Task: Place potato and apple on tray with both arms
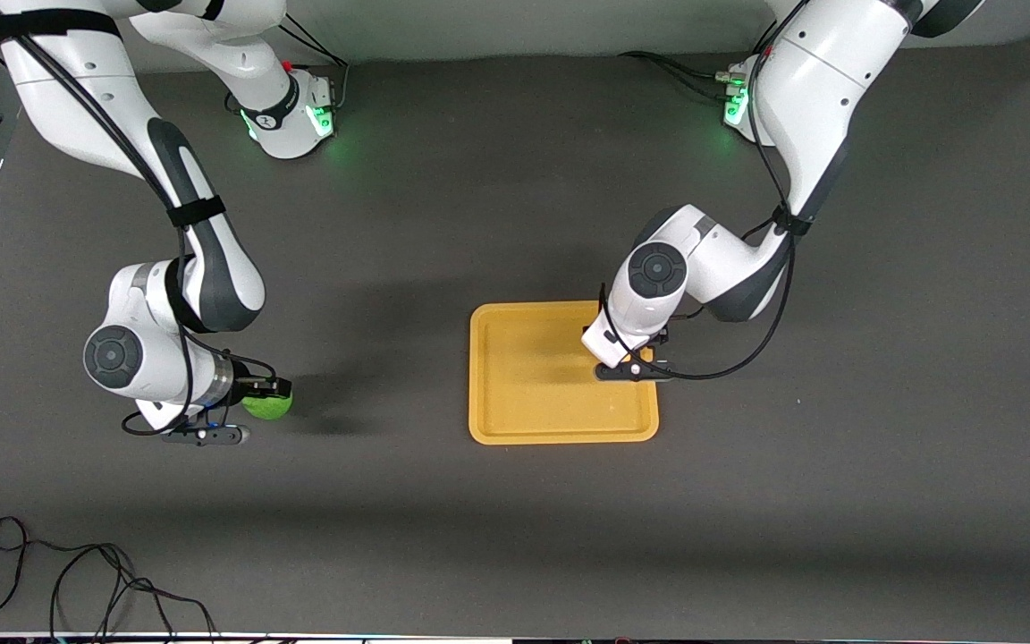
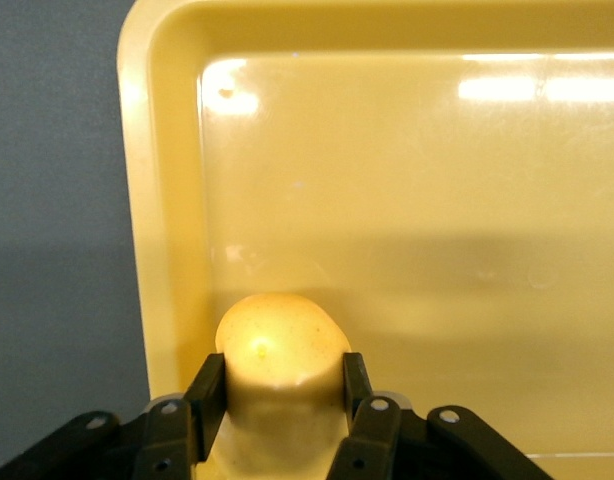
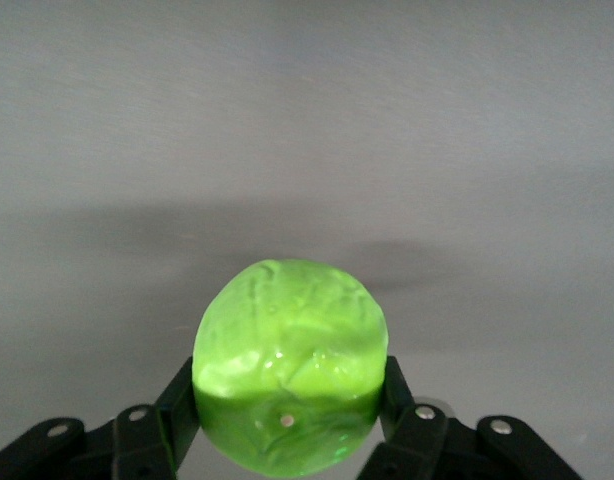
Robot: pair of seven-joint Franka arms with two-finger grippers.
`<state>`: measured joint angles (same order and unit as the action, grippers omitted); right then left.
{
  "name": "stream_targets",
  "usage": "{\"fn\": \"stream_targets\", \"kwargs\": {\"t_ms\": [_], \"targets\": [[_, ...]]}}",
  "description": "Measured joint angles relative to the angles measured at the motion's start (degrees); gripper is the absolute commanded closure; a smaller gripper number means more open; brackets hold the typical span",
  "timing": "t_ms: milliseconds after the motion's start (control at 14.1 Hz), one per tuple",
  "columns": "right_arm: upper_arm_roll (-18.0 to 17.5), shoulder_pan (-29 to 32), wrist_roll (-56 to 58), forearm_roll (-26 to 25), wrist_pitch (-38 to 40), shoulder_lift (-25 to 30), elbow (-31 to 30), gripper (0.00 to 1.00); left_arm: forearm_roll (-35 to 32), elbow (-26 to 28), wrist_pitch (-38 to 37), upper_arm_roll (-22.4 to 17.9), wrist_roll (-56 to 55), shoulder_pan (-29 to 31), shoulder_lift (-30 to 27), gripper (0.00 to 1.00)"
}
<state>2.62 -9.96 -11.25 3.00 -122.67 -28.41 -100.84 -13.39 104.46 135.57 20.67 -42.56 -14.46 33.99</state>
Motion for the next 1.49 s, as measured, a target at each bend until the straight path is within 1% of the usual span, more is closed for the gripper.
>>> {"fn": "stream_targets", "kwargs": {"t_ms": [71,142,283,354,496,638,780,921,992,1063,1205,1346,1488], "targets": [[-0.09,-2.22,-3.88,0.3,2.34,0.02,2.87,0.72,-0.04,-0.23,0.0,-0.02,-0.01,0.0,0.01,0.27],[-0.18,-5.1,-9.14,0.7,3.85,-0.03,5.76,0.72,-0.08,-0.4,0.0,-0.03,-0.01,-0.01,-0.01,0.01],[-0.33,-10.83,-19.45,2.89,4.62,-1.38,10.58,0.75,-0.86,-0.48,-0.01,-0.05,-0.02,-0.01,0.0,0.0],[-0.4,-13.43,-23.18,4.73,4.48,-2.96,12.94,0.75,-1.58,-0.5,-0.01,-0.06,-0.04,-0.01,0.0,0.0],[-0.42,-18.12,-29.79,7.27,2.47,-7.91,18.58,0.75,-2.01,-0.65,-0.09,-0.13,-0.04,0.0,-0.01,0.0],[-0.42,-21.69,-37.1,7.47,-1.14,-14.04,25.0,0.75,-2.32,-1.09,-0.27,-0.37,-0.02,0.28,-0.35,0.0],[-0.41,-23.74,-41.37,7.59,-6.15,-18.96,29.45,0.75,-2.39,-1.86,-2.02,-0.54,0.86,2.12,-2.3,0.0],[-0.48,-25.3,-44.57,7.77,-9.72,-22.03,31.5,0.74,-1.0,-2.53,-5.18,-0.4,2.97,5.48,-6.49,0.0],[-0.57,-26.43,-45.5,7.84,-10.18,-22.9,31.91,0.71,0.49,-2.79,-7.58,-0.33,4.56,6.95,-9.24,0.0],[-0.61,-27.79,-46.31,7.89,-10.21,-23.55,32.0,0.69,2.35,-3.03,-10.57,-0.32,6.78,8.22,-12.16,0.0],[-0.59,-30.23,-47.83,7.9,-10.32,-25.01,32.03,0.68,8.23,-3.17,-17.69,-0.4,14.51,12.09,-18.82,0.0],[-0.74,-31.01,-48.28,7.96,-11.34,-26.33,32.11,0.67,13.28,-3.14,-24.79,-0.62,23.17,18.21,-25.21,0.0],[-1.17,-31.76,-49.01,7.97,-11.18,-26.52,32.45,0.66,14.95,-3.19,-30.56,-0.97,28.62,24.13,-29.94,0.0]]}}
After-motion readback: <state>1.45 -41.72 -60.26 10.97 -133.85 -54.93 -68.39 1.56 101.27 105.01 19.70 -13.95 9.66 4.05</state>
